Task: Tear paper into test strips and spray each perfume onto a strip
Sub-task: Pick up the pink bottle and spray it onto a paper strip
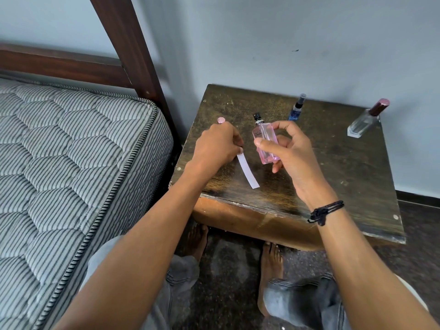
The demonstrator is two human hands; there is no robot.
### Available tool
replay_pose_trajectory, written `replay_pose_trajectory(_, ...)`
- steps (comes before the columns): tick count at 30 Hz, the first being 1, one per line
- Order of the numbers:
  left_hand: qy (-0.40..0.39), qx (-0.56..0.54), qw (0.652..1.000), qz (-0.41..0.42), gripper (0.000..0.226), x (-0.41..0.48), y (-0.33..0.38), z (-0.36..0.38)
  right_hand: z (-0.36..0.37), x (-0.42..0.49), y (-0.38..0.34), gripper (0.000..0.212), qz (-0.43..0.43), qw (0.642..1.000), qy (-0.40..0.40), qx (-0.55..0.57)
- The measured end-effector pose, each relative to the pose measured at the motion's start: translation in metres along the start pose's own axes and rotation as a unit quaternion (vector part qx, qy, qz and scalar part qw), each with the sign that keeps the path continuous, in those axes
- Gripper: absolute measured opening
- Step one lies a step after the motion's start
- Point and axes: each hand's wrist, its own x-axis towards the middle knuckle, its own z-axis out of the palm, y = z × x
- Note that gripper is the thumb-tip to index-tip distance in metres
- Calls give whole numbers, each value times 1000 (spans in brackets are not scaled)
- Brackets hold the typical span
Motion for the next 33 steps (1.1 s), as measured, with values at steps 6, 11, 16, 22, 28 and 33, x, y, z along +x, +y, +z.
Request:
replay_pose_trajectory(6, 6, 25, 1000, 8, 7, 0, 2, 3, -1, 0, 0, 37, 1, 1000, 1, -3)
replay_pose_trajectory(11, 7, -3, 1000, 15, 8, 5, 0, -3, -2, 0, 0, 37, 1, 1000, 2, -4)
replay_pose_trajectory(16, -19, -106, 994, 4, 11, 8, -8, -19, -3, -1, -1, 39, -4, 1000, -1, -9)
replay_pose_trajectory(22, -28, -131, 990, 35, 10, 10, -18, -31, -7, -1, -2, 49, -9, 999, -35, -34)
replay_pose_trajectory(28, -36, -129, 989, 61, 9, 14, -24, -35, -6, 1, -1, 74, -2, 993, -89, -74)
replay_pose_trajectory(33, -38, -104, 990, 86, 10, 16, -26, -37, -5, 1, 1, 81, 6, 990, -130, -57)
